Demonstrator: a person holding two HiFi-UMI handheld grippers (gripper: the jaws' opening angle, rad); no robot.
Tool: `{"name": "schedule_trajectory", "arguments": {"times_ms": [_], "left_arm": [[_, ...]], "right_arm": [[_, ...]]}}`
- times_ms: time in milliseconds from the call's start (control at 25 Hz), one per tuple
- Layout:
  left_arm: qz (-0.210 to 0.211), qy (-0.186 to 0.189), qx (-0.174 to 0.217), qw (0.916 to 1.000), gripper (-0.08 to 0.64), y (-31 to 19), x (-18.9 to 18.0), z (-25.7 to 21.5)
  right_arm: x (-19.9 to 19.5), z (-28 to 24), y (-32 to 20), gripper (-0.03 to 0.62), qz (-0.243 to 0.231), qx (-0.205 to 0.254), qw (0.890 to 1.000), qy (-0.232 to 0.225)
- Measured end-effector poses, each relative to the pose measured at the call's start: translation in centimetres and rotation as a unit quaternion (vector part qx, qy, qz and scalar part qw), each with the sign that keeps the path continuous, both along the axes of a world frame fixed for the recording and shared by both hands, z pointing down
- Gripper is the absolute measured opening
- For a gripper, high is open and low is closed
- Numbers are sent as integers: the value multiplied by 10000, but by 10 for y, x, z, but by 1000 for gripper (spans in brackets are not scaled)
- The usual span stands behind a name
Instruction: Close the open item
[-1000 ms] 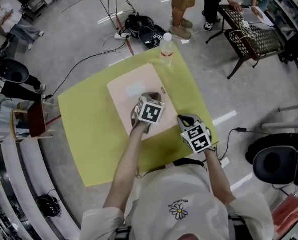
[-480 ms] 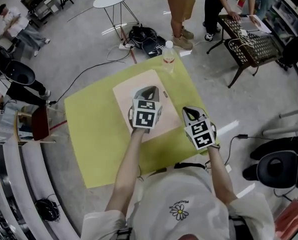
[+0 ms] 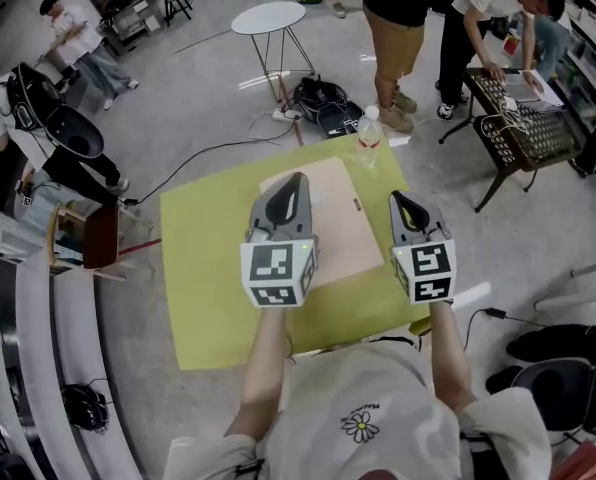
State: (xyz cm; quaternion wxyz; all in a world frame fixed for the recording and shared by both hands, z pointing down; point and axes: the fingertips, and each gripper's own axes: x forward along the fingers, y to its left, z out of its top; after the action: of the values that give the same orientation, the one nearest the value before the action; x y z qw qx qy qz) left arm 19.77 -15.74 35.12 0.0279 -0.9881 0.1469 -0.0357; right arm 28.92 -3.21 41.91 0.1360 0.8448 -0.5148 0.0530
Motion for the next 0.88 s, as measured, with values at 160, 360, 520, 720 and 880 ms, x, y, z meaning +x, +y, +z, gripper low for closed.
{"name": "schedule_trajectory", "arguments": {"times_ms": [160,360,520,720,880], "left_arm": [[-529,535,275,9968,11,-1,-47,-33],[-1100,712,518,9900,11,-3,-99,-40],[-1621,949,474,9811,11,-10,-132,-37],[-1829,880,529,9777,11,-19,-141,-31],[-1780,806,612,9788,11,-14,-137,-28]], "right_arm": [[-16,-47,-7,12,-36,640,9972,374],[-48,-81,-17,12,-257,1185,9898,749],[-65,-89,-22,12,-438,1490,9848,781],[-76,-79,-33,12,-624,1468,9850,665],[-79,-74,-35,12,-675,1397,9862,584]]}}
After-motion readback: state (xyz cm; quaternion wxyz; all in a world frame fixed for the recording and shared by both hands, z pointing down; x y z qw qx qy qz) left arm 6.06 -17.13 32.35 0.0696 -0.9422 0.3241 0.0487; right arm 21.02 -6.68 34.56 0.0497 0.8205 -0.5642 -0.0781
